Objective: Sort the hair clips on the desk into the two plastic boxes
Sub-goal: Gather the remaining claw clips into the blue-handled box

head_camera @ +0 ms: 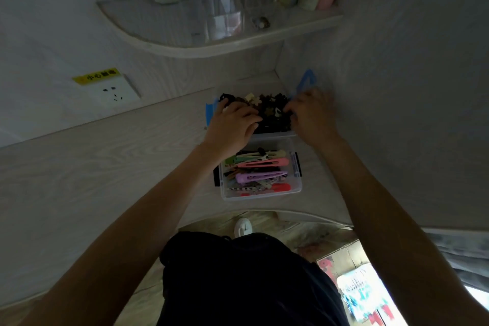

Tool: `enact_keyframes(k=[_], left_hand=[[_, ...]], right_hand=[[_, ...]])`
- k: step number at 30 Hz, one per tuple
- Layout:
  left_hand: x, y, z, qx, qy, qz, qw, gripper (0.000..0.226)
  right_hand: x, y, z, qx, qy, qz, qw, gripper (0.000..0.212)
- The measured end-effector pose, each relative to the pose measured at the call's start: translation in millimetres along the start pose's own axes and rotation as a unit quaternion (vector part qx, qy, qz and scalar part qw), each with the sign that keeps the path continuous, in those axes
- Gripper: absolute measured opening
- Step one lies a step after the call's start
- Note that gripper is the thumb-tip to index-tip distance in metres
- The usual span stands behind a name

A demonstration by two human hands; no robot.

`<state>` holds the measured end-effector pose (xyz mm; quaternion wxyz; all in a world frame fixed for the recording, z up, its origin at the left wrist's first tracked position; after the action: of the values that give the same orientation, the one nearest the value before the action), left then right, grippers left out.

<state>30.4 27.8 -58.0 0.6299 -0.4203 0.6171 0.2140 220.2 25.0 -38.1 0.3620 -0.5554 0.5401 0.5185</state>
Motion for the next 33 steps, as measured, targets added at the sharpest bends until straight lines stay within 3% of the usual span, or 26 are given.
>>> enact_keyframes(k=[3,6,12,15,18,19,23,28,33], left_hand=[[-3.6,-1.8,1.5,0.004,-0.021,-0.042,0.999,0.026],[-0.9,-9.8,5.0,-0.007,-0.007,-0.113,0.994,0.025],[10.2,-15.4,-1.6,0.001,0.012,-0.099,0.995,0.032],[5.4,-5.0,-5.0,-0.008,0.001,-0.150,0.989,0.030],[2.0,2.3,-8.1,-0.036,-0.057,-0.162,0.984,0.025],[1.8,4.4,-8.3,-0.043,-0.074,-0.155,0.984,0.021],[-0.1,9.9,-8.0,-0.072,-0.088,-0.137,0.984,0.020],[6.4,27.0,-27.7,-0.107,-0.105,-0.084,0.985,0.030],[8.9,38.9,-38.7,-0.122,-0.059,-0.110,0.985,0.045]], right_hand=[[8.7,5.8,-4.2,-0.026,0.045,-0.028,0.998,0.030],[8.4,6.1,-8.9,-0.026,0.030,0.013,0.999,0.033],[20.2,8.0,1.2,-0.021,0.115,-0.071,0.991,0.035],[16.6,7.0,-3.4,-0.010,0.013,-0.007,1.000,0.032],[9.2,14.3,-12.8,-0.024,-0.102,0.074,0.992,0.029],[8.1,17.7,-12.7,-0.039,-0.099,0.095,0.990,0.028],[12.4,43.5,-1.3,-0.110,0.034,0.107,0.987,0.032],[8.7,49.5,17.6,-0.074,0.040,0.061,0.995,0.021],[6.1,44.0,21.7,-0.076,0.068,0.032,0.994,0.013]])
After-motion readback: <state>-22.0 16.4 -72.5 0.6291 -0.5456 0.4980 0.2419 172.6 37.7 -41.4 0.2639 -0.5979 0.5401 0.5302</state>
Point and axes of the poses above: each hand's wrist, its own z-axis towards the middle knuckle, its own x-axis out of the palm, y = z × x, the point moved 2 cm from there along z, towards the middle knuckle, and after that the axes turned 15 degrees about y, right-handed, at the moved point
